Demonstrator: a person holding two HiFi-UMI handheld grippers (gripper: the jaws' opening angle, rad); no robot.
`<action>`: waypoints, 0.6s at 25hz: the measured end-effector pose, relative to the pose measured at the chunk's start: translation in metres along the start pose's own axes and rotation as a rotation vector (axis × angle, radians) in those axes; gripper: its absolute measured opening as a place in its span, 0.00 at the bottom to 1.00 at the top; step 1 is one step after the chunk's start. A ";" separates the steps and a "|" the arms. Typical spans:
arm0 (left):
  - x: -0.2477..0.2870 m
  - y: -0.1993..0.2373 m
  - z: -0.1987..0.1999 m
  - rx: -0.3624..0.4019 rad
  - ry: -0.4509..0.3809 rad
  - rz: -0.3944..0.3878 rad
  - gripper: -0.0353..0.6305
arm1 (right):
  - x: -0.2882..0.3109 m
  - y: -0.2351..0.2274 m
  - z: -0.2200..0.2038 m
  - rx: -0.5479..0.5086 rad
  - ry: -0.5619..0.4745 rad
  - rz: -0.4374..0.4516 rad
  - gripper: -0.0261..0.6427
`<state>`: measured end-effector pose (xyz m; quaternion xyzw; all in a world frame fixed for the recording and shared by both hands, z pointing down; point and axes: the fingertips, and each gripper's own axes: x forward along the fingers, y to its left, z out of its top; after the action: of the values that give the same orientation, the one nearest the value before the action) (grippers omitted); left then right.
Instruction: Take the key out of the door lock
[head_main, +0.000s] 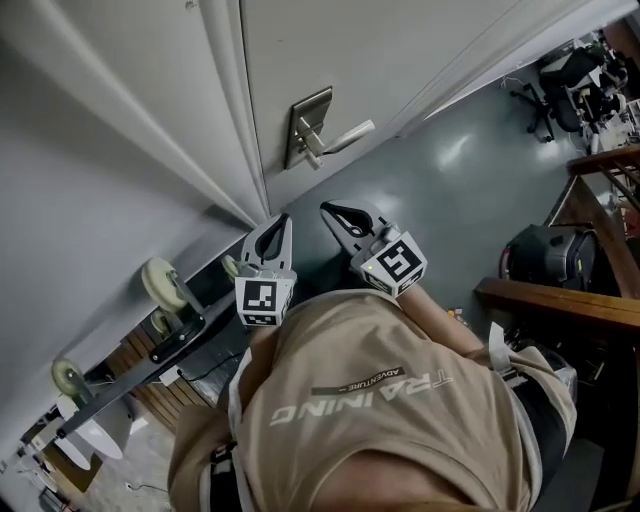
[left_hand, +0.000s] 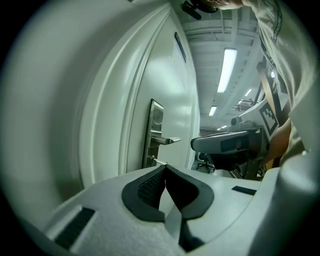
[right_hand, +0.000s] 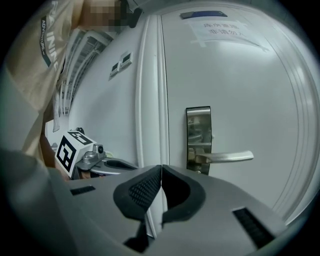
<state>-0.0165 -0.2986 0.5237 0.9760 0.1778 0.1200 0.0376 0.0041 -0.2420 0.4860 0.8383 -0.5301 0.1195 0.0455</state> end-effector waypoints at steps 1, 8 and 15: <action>0.001 0.002 -0.001 -0.007 -0.001 0.014 0.07 | 0.000 -0.002 0.000 -0.006 -0.001 0.006 0.06; 0.016 0.002 0.010 0.000 0.018 0.123 0.07 | -0.014 -0.036 -0.002 -0.005 -0.022 0.061 0.06; 0.040 -0.026 0.035 -0.005 0.029 0.203 0.07 | -0.037 -0.084 -0.012 -0.132 -0.005 0.132 0.06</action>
<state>0.0200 -0.2613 0.4954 0.9871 0.0784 0.1376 0.0253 0.0630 -0.1708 0.4925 0.7968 -0.5911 0.0853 0.0912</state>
